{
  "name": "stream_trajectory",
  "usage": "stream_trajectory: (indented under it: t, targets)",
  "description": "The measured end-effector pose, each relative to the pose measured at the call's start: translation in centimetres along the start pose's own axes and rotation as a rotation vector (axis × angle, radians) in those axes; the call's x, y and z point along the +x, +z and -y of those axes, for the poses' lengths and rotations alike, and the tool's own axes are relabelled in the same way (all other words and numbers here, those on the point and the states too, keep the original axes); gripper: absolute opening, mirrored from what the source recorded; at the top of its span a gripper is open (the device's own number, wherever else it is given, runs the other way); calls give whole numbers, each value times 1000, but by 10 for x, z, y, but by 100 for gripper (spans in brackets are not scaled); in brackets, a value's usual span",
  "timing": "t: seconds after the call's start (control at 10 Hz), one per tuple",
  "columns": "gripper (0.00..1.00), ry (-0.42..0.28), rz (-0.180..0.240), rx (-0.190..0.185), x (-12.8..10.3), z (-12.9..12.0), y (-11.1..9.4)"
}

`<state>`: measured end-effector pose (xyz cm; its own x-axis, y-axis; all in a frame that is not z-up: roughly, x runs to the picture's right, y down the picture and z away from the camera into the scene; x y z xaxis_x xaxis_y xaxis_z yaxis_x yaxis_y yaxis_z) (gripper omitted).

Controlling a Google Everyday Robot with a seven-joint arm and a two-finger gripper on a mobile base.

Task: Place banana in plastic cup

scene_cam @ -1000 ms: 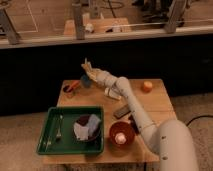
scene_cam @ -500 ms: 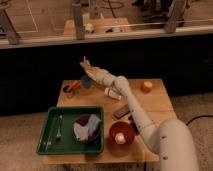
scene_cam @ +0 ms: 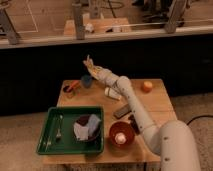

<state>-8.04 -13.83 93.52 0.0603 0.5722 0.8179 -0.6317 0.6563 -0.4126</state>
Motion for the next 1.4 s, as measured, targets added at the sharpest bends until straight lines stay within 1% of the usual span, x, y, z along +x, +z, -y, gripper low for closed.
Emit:
stream_trajectory:
  t: [0.3, 0.5, 0.6, 0.7, 0.8, 0.9, 1.2, 1.3, 1.4]
  targets:
    - [0, 17, 11, -20, 1, -16, 10]
    - [0, 19, 17, -29, 2, -22, 11]
    - [2, 22, 19, -33, 3, -25, 12]
    - [9, 26, 21, -35, 3, -28, 13]
    - [19, 30, 22, -38, 4, -30, 14]
    - [27, 32, 23, -41, 5, -31, 14]
    - [57, 33, 24, -52, 6, -35, 16]
    - [69, 29, 24, -55, 7, -36, 17]
    - [77, 24, 26, -51, 6, -37, 17]
